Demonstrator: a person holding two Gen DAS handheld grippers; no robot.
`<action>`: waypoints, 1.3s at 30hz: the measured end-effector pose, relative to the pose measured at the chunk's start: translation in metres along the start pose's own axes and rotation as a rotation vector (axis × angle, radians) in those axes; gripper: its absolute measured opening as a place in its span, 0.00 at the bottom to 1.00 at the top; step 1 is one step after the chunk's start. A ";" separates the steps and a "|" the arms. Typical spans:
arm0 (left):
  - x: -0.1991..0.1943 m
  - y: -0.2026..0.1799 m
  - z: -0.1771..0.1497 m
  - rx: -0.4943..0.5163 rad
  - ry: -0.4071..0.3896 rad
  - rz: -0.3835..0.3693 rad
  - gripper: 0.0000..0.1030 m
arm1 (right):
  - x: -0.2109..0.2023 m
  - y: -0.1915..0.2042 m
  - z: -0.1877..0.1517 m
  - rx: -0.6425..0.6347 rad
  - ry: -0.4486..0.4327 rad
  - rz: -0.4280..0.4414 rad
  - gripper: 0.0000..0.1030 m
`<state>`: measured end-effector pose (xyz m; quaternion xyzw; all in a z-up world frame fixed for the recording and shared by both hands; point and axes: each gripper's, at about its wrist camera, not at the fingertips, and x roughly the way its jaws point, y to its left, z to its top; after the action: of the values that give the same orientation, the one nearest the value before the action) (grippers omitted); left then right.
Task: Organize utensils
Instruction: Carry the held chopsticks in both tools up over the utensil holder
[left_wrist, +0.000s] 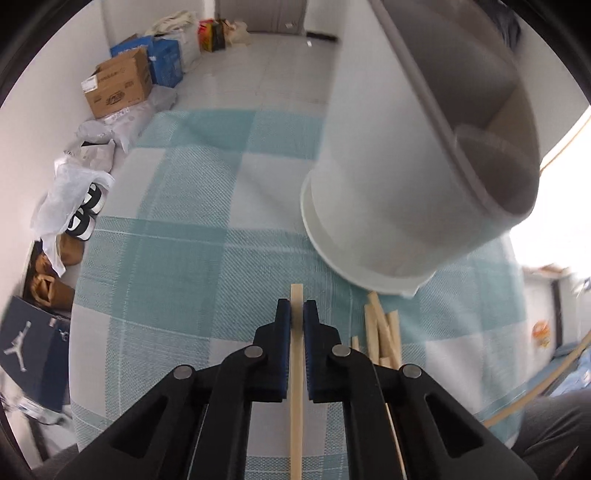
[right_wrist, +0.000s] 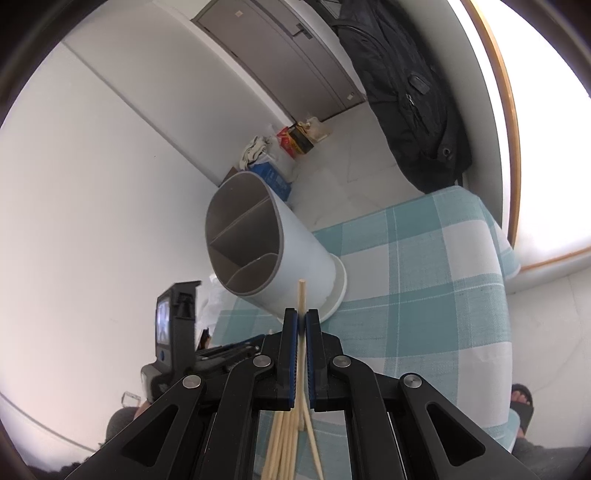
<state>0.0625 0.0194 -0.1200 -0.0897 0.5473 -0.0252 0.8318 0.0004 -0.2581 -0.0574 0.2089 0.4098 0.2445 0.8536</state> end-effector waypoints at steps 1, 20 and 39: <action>-0.007 0.001 0.000 -0.015 -0.025 -0.016 0.03 | -0.001 0.002 -0.001 -0.012 -0.005 -0.002 0.04; -0.112 -0.006 -0.018 0.014 -0.425 -0.160 0.03 | -0.015 0.063 -0.014 -0.250 -0.116 -0.025 0.03; -0.164 -0.023 0.001 0.108 -0.470 -0.197 0.02 | -0.027 0.098 0.021 -0.319 -0.108 -0.017 0.03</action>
<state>-0.0007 0.0194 0.0326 -0.1015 0.3256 -0.1140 0.9331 -0.0213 -0.1992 0.0255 0.0799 0.3210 0.2876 0.8988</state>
